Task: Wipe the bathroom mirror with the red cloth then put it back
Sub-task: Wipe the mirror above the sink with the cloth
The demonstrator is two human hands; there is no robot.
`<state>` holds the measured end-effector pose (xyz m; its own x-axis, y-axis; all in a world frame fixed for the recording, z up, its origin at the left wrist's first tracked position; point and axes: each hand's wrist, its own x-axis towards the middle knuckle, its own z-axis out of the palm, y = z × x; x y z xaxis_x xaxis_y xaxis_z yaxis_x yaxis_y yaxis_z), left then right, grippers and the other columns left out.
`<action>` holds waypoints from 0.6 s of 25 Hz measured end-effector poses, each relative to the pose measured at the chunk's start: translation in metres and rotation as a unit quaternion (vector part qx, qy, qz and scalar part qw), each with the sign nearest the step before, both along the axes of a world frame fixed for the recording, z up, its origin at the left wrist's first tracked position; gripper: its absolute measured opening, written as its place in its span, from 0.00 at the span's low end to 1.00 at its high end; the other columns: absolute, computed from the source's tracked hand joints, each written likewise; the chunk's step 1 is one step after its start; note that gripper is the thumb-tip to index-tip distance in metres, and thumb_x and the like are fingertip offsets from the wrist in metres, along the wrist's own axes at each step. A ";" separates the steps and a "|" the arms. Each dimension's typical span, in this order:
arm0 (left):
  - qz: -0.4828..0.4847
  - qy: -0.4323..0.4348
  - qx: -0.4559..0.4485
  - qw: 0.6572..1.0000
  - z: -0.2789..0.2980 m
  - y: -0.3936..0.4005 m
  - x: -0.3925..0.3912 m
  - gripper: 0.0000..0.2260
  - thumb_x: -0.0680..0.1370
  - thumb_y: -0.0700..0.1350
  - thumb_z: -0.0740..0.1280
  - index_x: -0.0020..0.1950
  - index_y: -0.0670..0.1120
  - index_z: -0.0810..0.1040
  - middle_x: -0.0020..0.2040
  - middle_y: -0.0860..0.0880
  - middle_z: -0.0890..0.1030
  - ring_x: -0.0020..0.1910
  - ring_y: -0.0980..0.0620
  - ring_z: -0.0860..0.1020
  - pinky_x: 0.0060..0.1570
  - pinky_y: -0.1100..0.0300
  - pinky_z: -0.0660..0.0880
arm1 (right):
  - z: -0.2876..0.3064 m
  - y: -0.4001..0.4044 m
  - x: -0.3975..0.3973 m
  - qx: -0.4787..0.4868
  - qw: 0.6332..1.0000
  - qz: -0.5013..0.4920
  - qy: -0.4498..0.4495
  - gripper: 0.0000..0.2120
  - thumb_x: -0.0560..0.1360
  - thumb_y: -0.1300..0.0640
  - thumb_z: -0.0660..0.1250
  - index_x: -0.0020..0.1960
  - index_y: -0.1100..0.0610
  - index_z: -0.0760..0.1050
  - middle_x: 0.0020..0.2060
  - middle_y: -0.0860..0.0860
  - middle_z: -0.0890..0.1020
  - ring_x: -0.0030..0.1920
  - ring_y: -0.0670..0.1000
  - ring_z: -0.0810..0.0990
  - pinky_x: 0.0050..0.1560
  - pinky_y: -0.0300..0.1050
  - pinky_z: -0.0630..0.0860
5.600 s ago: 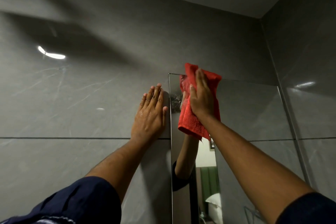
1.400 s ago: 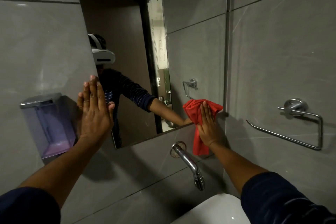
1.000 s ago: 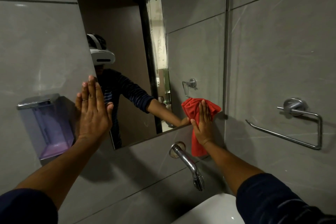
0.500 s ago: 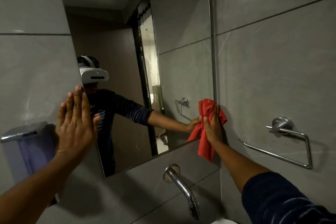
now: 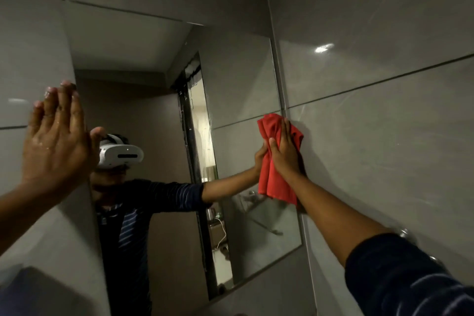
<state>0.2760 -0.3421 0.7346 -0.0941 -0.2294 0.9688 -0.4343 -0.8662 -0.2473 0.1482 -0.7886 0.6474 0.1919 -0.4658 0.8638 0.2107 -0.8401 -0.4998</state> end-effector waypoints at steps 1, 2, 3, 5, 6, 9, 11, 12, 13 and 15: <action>0.016 -0.017 -0.009 1.000 0.013 -0.002 0.007 0.33 0.79 0.57 0.48 0.79 0.43 0.43 0.80 0.47 0.41 0.80 0.46 0.42 0.78 0.48 0.42 | 0.033 -0.002 0.003 -0.003 1.000 -0.005 0.007 0.30 0.80 0.53 0.56 0.77 0.57 0.46 0.78 0.54 0.53 0.77 0.52 0.53 0.75 0.43 0.50; 0.020 -0.029 -0.021 0.999 0.019 -0.003 0.016 0.34 0.79 0.58 0.49 0.79 0.42 0.44 0.81 0.45 0.42 0.80 0.45 0.43 0.78 0.46 0.43 | 0.066 -0.003 0.003 -0.001 1.000 0.003 0.016 0.30 0.80 0.53 0.55 0.77 0.58 0.46 0.78 0.55 0.53 0.78 0.53 0.53 0.77 0.45 0.50; 0.026 -0.041 -0.023 0.999 0.021 -0.004 0.025 0.34 0.78 0.58 0.50 0.79 0.42 0.45 0.81 0.45 0.44 0.80 0.44 0.44 0.78 0.46 0.43 | 0.092 -0.005 0.005 -0.003 1.000 0.012 0.014 0.30 0.80 0.53 0.55 0.77 0.57 0.46 0.78 0.55 0.52 0.78 0.54 0.52 0.78 0.48 0.50; 0.060 -0.054 -0.022 0.996 0.031 0.003 0.053 0.36 0.76 0.59 0.51 0.79 0.42 0.46 0.81 0.44 0.45 0.80 0.43 0.45 0.78 0.47 0.43 | 0.116 -0.010 0.009 0.002 1.000 0.027 0.015 0.31 0.80 0.51 0.54 0.77 0.56 0.44 0.78 0.54 0.51 0.78 0.54 0.52 0.78 0.51 0.51; 0.072 -0.034 -0.011 0.997 0.040 0.008 0.063 0.37 0.76 0.60 0.50 0.79 0.43 0.46 0.81 0.44 0.46 0.80 0.43 0.45 0.78 0.46 0.45 | 0.115 -0.009 0.010 -0.009 1.000 0.027 0.011 0.30 0.80 0.50 0.54 0.77 0.55 0.44 0.78 0.53 0.51 0.78 0.53 0.52 0.78 0.51 0.51; 0.087 -0.001 0.012 0.996 0.059 0.012 0.081 0.38 0.74 0.62 0.52 0.79 0.44 0.47 0.81 0.45 0.47 0.80 0.42 0.46 0.77 0.45 0.47 | 0.089 -0.011 0.010 -0.033 0.999 0.024 -0.012 0.29 0.80 0.49 0.54 0.77 0.52 0.46 0.78 0.51 0.53 0.78 0.51 0.52 0.78 0.52 0.53; 0.092 0.023 0.014 0.995 0.073 0.012 0.082 0.38 0.74 0.62 0.52 0.79 0.45 0.48 0.81 0.45 0.48 0.80 0.43 0.47 0.78 0.45 0.45 | 0.073 -0.012 0.013 -0.049 0.999 0.001 -0.014 0.29 0.80 0.50 0.54 0.77 0.52 0.47 0.78 0.51 0.54 0.77 0.51 0.53 0.77 0.54 0.55; 0.095 0.020 0.011 0.995 0.086 0.012 0.083 0.38 0.74 0.62 0.53 0.79 0.46 0.49 0.81 0.46 0.49 0.80 0.43 0.47 0.78 0.46 0.45 | 0.080 -0.013 0.013 -0.045 0.999 0.005 -0.016 0.29 0.80 0.50 0.55 0.77 0.51 0.47 0.78 0.51 0.53 0.77 0.51 0.54 0.77 0.54 0.56; 0.105 0.015 0.009 0.994 0.101 0.012 0.081 0.38 0.74 0.62 0.53 0.79 0.46 0.49 0.81 0.46 0.49 0.80 0.44 0.48 0.78 0.46 0.46 | 0.095 -0.014 0.013 -0.038 0.999 0.013 -0.014 0.29 0.80 0.50 0.55 0.77 0.51 0.46 0.78 0.50 0.53 0.77 0.52 0.55 0.77 0.54 0.57; 0.091 0.027 0.011 0.995 0.126 0.011 0.072 0.37 0.74 0.61 0.53 0.79 0.45 0.49 0.81 0.45 0.50 0.80 0.43 0.48 0.77 0.45 0.48 | 0.136 -0.015 0.011 -0.035 0.999 0.022 0.007 0.30 0.80 0.49 0.54 0.77 0.50 0.45 0.78 0.50 0.51 0.76 0.54 0.57 0.76 0.53 0.58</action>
<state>0.3482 -0.3308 0.8609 0.0024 -0.2595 0.9657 -0.2841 -0.9261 -0.2481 0.1590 -0.8040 0.7833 0.2243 -0.3954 0.8907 0.2417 -0.8629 -0.4439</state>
